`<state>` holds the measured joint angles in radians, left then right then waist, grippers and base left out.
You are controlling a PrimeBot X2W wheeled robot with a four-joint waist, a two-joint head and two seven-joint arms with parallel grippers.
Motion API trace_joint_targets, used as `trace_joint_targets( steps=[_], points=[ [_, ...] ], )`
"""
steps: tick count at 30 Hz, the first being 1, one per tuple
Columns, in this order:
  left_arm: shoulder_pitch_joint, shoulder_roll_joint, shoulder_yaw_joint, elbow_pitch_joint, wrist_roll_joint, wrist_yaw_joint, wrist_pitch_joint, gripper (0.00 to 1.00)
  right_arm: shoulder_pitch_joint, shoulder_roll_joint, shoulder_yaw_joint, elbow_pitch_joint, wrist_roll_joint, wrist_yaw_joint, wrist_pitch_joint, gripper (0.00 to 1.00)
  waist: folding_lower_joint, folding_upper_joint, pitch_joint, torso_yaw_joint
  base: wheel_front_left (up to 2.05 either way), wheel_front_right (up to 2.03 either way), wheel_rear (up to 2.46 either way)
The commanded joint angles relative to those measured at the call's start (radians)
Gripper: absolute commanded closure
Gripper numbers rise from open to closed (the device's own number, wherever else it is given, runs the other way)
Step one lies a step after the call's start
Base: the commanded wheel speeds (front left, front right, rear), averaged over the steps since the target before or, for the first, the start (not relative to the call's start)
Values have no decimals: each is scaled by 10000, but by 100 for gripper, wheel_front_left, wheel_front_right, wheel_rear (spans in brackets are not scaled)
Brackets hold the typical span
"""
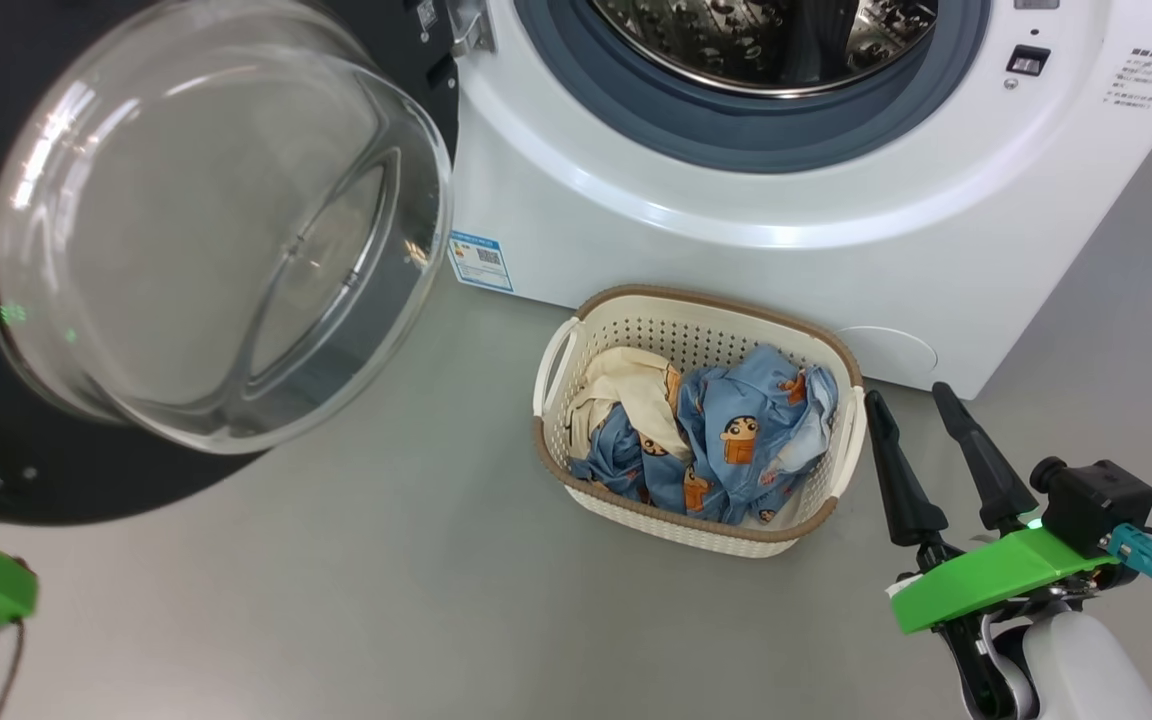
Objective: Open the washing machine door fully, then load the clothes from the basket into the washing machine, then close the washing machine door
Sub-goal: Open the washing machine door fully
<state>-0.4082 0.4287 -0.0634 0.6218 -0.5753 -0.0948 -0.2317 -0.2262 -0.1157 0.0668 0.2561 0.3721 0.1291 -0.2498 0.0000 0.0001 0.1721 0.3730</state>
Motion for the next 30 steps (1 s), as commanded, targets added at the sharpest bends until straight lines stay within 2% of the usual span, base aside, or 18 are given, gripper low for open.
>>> trace_joint_targets(
  steps=[1, 8, 14, 22, 30],
  points=[
    [-652, 785, 379, 48, -14, -19, -3, 100, -267, 71, 246, -205, -59, 16, -120, 0, 0, -1, 51, -3, 0, 0, 0],
    [-1683, 1179, 119, 1526, -132, -261, -4, 100, -425, 30, 417, -92, 1, 16, -120, 0, 0, -1, 100, -172, 0, 0, 0],
    [-1983, 1267, -19, 2159, -238, -327, -174, 100, -367, -15, 396, -67, 44, 16, -120, 0, 0, -1, 67, -307, 0, 0, 0],
    [-1938, 1112, -166, 2384, -283, -351, -284, 100, -377, -35, 367, -41, 68, 16, -120, 0, 0, -1, 37, -330, 0, 0, 0],
    [-1690, 864, -230, 1901, -359, -356, -297, 100, -339, -58, 287, -38, 83, 16, -120, 0, 0, -1, -34, -285, 0, 0, 0]
  ],
)
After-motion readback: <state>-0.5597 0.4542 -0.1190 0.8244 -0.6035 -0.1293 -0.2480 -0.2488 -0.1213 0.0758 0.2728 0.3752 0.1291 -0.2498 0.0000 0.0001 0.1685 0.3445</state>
